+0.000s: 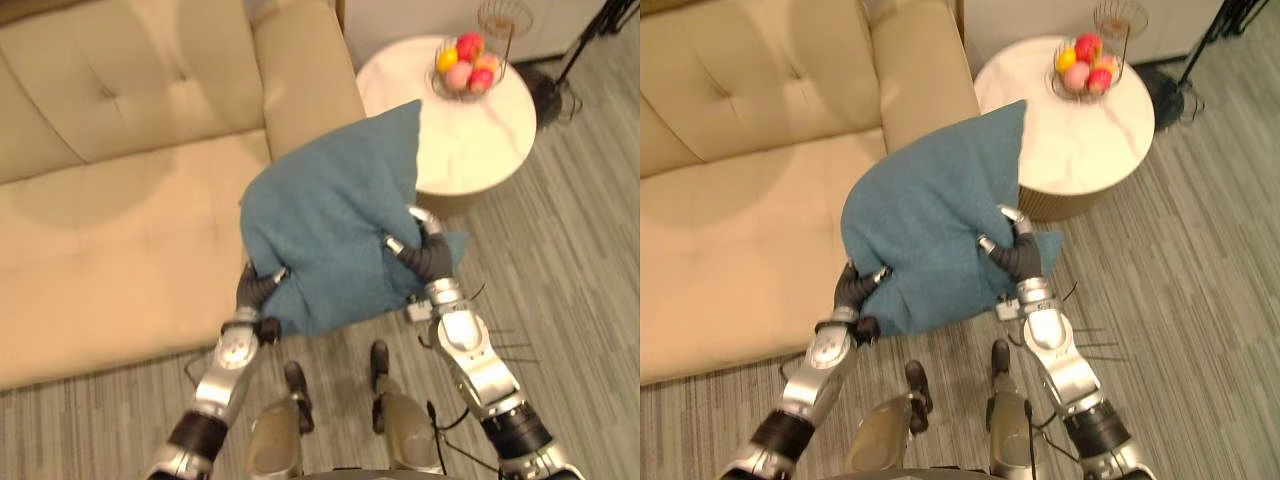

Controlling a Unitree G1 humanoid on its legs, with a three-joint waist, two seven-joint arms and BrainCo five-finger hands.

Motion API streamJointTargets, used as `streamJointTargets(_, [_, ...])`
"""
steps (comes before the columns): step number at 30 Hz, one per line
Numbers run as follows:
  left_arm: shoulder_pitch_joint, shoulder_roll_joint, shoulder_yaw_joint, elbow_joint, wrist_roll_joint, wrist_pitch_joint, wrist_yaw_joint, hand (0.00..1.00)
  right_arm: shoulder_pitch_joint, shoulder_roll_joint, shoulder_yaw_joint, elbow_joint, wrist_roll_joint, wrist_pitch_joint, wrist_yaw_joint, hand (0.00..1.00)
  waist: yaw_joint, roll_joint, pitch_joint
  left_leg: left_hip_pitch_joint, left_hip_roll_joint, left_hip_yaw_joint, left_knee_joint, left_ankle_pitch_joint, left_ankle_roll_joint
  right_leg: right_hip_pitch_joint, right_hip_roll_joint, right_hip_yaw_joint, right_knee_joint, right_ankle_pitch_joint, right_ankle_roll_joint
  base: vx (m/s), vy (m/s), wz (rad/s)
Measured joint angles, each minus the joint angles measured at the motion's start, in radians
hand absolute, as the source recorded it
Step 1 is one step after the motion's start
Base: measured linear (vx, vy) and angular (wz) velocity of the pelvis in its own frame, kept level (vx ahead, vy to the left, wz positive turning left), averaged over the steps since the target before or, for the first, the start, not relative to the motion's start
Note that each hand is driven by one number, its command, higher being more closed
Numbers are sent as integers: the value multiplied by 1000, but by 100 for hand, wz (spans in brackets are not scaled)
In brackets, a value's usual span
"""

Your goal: Pick up cushions and gather them together orderly.

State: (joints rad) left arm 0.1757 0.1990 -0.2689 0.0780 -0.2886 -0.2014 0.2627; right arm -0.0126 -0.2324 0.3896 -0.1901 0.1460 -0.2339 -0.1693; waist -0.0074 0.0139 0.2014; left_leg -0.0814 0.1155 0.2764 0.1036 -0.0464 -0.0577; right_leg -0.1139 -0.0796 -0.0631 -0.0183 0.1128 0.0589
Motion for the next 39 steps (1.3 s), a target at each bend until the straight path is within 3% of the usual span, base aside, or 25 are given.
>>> streamJointTargets(4, [38, 0, 11, -42, 11, -19, 0, 100, 0, 20, 22, -5, 0, -36, 12, 100, 26, -10, -19, -4, -11, 26, 15, 1, 1, -25, -11, 30, 27, 3, 4, -62, 42, -13])
streamJointTargets(6, [36, 0, 35, -50, 17, -25, 0, 100, -14, 28, 37, -5, 0, -38, 12, 100, 22, -12, -20, -66, -6, 22, 74, -10, 17, -76, -20, 35, 74, 3, 5, -142, 62, -3])
streamJointTargets(7, [26, 1, 45, -51, 18, -25, 0, 100, -22, 28, 41, -4, 0, -38, 12, 100, 23, -12, -20, -96, 4, 20, 100, -6, 26, -102, -20, 54, 92, 8, 28, -137, 60, 32])
streamJointTargets(8, [7, 2, 47, -49, 21, -24, 0, 100, -26, 27, 41, 11, 0, -45, 11, 100, 16, -11, -19, -121, 7, -3, 120, 1, 42, -137, -24, 101, 235, -93, 40, -122, 41, 71])
streamJointTargets(9, [-4, 1, 46, -49, 25, -22, 0, 100, -27, 26, 40, 32, 0, -49, 10, 100, 11, -11, -18, -130, 4, -43, 142, 5, 47, -150, -28, 121, 397, -193, 17, -98, -28, 94])
streamJointTargets(10, [-5, 2, 48, -49, 25, -22, 0, 100, -27, 27, 40, 47, 0, -50, 10, 100, 14, -11, -19, -130, 2, -69, 156, 5, 47, -146, -29, 132, 494, -242, 18, -68, -87, 126])
streamJointTargets(11, [-1, 6, 53, -48, 25, -22, 0, 100, -27, 26, 39, 70, 1, -55, 10, 100, 22, -15, -19, -133, -9, -134, 179, 11, 39, -101, -26, 159, 626, -310, 45, -73, -119, 113])
streamJointTargets(13, [-1, 7, 69, -52, 25, -23, 0, 100, -48, 29, 40, 92, 1, -67, 10, 100, 38, -29, -30, -181, -27, -197, 188, 43, 23, -62, -20, 173, 602, -381, 26, -191, -262, 112])
streamJointTargets(15, [-3, 1, 81, -81, 25, -26, 0, 100, -92, 18, 40, 96, 2, -71, 10, 100, 52, -7, -40, -277, -15, -281, 127, 129, 3, -65, 16, 127, 462, -432, 12, -259, -280, 97])
streamJointTargets(17, [0, -25, 80, -82, 24, -24, 0, 100, -117, -2, 35, 129, 4, -75, 10, 100, 50, 41, -31, -299, 28, -324, 7, 174, 19, -97, 72, 53, 439, -381, -26, -375, -293, 100])
streamJointTargets(19, [-1, -33, 66, -82, 23, -10, -2, 100, -106, -4, -2, 180, 6, -68, 10, 100, 43, 33, -26, -286, 53, -242, -66, 104, 61, -97, 56, -26, 428, -357, -61, -367, -223, 117])
streamJointTargets(21, [-2, -34, 31, -82, 23, -10, -18, 100, -99, -5, -61, 232, 9, -58, 10, 100, 39, 9, -15, -301, 44, -133, 40, 80, 64, -97, 0, -95, 421, -348, -88, -282, -103, 113])
streamJointTargets(22, [-2, -37, 10, -82, 24, -10, -34, 100, -80, -8, -87, 240, 9, -49, 9, 100, 18, -1, -16, -301, 18, -72, 148, 78, 67, -83, -40, -138, 387, -323, -88, -295, -128, 127])
streamJointTargets(23, [-3, -39, -1, -82, 24, -10, -49, 100, -58, -15, -100, 239, 9, -47, 9, 100, 10, -2, -17, -269, 21, -19, 235, 62, 69, -74, -58, -160, 339, -286, -87, -196, -69, 100])
streamJointTargets(25, [-3, -39, -3, -81, 24, -10, -60, 100, -34, -20, -102, 236, 8, -42, 9, 100, 4, 8, -22, -176, 29, 18, 254, 0, 36, -66, -59, -177, 273, -244, -87, -168, 34, 51])
streamJointTargets(26, [-2, -40, -4, -79, 24, -10, -67, 100, -26, -20, -105, 231, 8, -42, 9, 100, -6, 24, -32, -88, 26, 24, 166, -20, 2, -65, -48, -186, 240, -223, -67, -127, 73, 44])
streamJointTargets(28, [-6, -37, -6, -75, 24, -11, -68, 100, -22, -11, -113, 224, 4, -38, 9, 100, -7, 38, -44, -20, 22, 19, 10, -19, -14, -66, -30, -188, 194, -186, -48, -77, 110, 23])
streamJointTargets(29, [-2, -34, -4, -68, 23, -11, -68, 100, -17, 8, -115, 215, -1, -30, 9, 100, 3, 23, -52, -35, 14, 24, 19, -10, -10, -55, -30, -179, 148, -134, -38, -59, 120, 6])
streamJointTargets(32, [2, -34, -3, -68, 23, -11, -68, 100, -17, 18, -115, 211, -2, -28, 9, 100, 24, 23, -54, -57, 7, 23, 86, -40, 15, -22, -41, -182, 99, -92, -20, -54, 134, 5])
streamJointTargets(36, [3, -34, 5, -69, 23, -16, -69, 100, -17, 29, -115, 186, -2, -27, 11, 100, 26, 21, -58, -94, 7, 21, 151, -83, 31, -15, -46, -181, 64, -72, -13, -69, 86, -2])
streamJointTargets(39, [8, -34, 14, -72, 25, -16, -86, 100, -17, 30, -114, 181, -2, -25, 13, 100, 27, 22, -58, -122, 6, 18, 224, -149, 35, -37, -59, -173, 118, -108, 5, -40, 103, -9])
